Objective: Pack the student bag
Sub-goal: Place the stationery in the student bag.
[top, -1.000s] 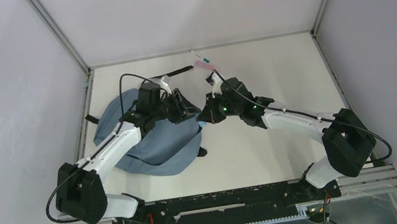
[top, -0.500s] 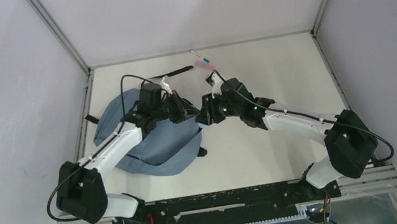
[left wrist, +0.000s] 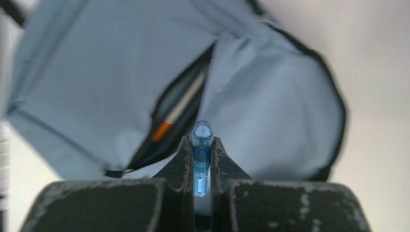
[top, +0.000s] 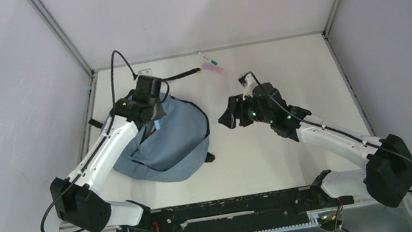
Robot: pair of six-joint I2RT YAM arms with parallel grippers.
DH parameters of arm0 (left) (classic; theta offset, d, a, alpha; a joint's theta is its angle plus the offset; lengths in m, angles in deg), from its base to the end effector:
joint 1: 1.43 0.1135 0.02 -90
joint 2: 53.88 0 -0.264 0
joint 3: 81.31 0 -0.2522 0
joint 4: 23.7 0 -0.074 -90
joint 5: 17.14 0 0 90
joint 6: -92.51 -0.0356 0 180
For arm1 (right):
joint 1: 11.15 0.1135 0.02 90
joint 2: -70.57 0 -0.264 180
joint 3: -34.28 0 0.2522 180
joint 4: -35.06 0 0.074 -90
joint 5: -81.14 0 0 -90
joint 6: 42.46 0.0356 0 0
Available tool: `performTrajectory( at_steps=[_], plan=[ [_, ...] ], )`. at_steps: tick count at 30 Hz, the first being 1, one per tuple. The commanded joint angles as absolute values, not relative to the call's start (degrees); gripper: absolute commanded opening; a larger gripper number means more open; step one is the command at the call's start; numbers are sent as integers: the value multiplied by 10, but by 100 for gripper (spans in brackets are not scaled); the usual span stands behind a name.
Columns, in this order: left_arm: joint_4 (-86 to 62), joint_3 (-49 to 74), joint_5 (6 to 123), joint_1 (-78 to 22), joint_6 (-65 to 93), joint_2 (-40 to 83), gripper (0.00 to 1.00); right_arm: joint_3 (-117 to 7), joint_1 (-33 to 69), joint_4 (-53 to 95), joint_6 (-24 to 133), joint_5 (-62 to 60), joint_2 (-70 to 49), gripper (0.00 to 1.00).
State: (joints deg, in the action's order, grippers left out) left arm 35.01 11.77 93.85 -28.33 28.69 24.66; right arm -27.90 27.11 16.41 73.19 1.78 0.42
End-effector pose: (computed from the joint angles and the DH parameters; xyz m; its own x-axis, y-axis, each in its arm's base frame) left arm 0.2604 -0.1178 0.3264 -0.7124 -0.1005 -0.6945 -0.1068 0.9937 -0.0342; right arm 0.2139 0.1770 0.2780 -0.6367 0.0397 -0.7701 -0.5132 0.7236 0.4616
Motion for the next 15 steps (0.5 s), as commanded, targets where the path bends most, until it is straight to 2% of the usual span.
performTrajectory(
  at_steps=[1,6,14,15],
  plan=[
    [399,90,1072,-282,204,275,0,-252,250,167,751,20,15,75],
    [358,74,1119,-283,176,341,0,-244,250,180,762,31,6,72],
    [366,49,1165,-285,171,386,0,-241,248,173,758,26,7,73],
    [370,47,1159,-285,171,388,4,-241,246,174,758,26,7,74]
  ],
)
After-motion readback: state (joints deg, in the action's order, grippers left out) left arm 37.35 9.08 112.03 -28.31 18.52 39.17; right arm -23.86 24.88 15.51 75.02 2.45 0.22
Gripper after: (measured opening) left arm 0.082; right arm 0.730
